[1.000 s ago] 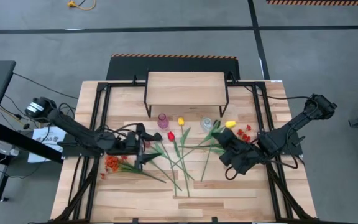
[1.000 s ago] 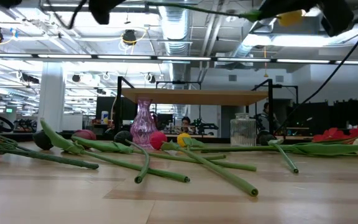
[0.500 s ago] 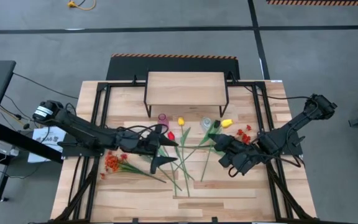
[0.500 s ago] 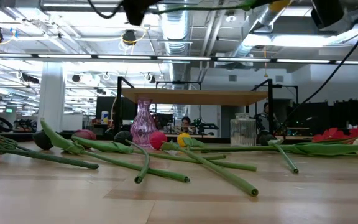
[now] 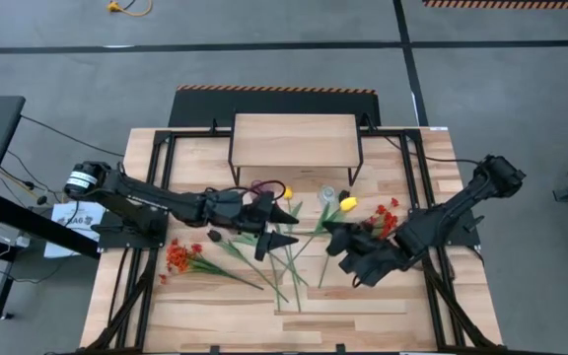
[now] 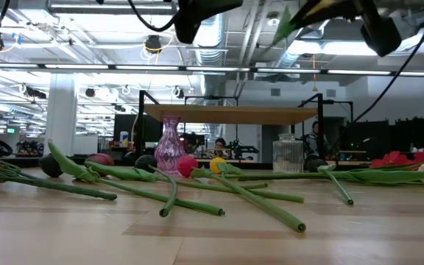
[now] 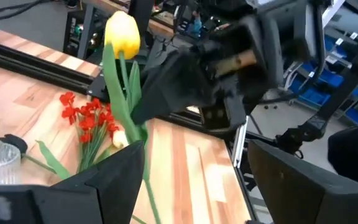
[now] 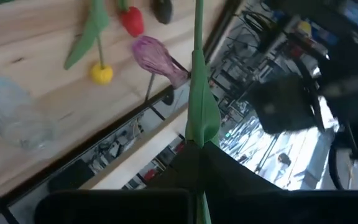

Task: Pick and place flowers into a vace then onto a shelf
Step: Put the bottom yellow tulip into the violet vase

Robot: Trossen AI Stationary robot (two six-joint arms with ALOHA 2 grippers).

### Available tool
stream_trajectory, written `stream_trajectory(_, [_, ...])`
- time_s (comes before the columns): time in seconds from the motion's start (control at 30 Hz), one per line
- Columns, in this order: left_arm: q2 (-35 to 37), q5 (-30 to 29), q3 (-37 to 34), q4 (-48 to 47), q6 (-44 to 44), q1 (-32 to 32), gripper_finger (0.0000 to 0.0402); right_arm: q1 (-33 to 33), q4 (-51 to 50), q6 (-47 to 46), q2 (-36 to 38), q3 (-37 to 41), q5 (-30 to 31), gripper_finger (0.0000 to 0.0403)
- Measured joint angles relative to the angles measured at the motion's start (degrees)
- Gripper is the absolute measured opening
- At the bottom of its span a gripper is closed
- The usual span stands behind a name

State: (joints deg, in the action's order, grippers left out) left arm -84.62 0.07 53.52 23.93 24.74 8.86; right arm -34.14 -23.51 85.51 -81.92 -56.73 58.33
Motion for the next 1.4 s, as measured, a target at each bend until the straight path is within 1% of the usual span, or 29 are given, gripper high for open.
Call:
stream_trajectory(0.1, [0.01,0.20,0.00,-0.45,2.41,-0.31,0.0275,-0.42,1.35,3.57,-1.78,0.00,0.08,0.0006])
stream_trajectory(0.2, [0.02,0.20,0.00,-2.50,4.14,-0.77,0.0275,-0.99,6.46,7.26,-2.82,0.02,0.07,0.0006])
stream_trajectory(0.37, [0.02,0.98,0.00,-3.66,4.63,-1.00,0.0275,-1.91,14.27,14.74,-2.71,0.00,0.08,0.0006])
stream_trajectory(0.5, [0.02,1.57,0.00,-4.13,4.17,-0.96,0.0275,-2.15,17.08,16.95,-1.56,-0.04,-0.02,0.0006])
stream_trajectory(0.73, [0.04,7.62,0.00,-5.15,2.92,-1.37,0.0275,-1.96,17.50,20.15,-1.32,0.00,-1.05,0.0006])
stream_trajectory(0.87, [0.04,7.26,-0.02,-6.62,2.83,-1.37,0.0275,-1.71,19.05,22.26,-1.32,0.00,-2.80,0.0006])
stream_trajectory(1.07, [0.04,3.49,-0.04,-7.40,3.18,-1.41,0.0275,-1.33,23.05,22.97,-1.32,0.00,-3.21,0.0006])
stream_trajectory(1.27, [0.04,2.10,-0.04,-6.92,5.72,-1.50,0.0275,0.81,23.17,22.96,-1.32,0.00,-6.34,0.0006])
stream_trajectory(1.4, [0.04,2.10,-0.04,-7.11,5.86,-1.48,0.0275,2.67,23.17,22.84,-1.32,0.00,-6.47,0.0006])
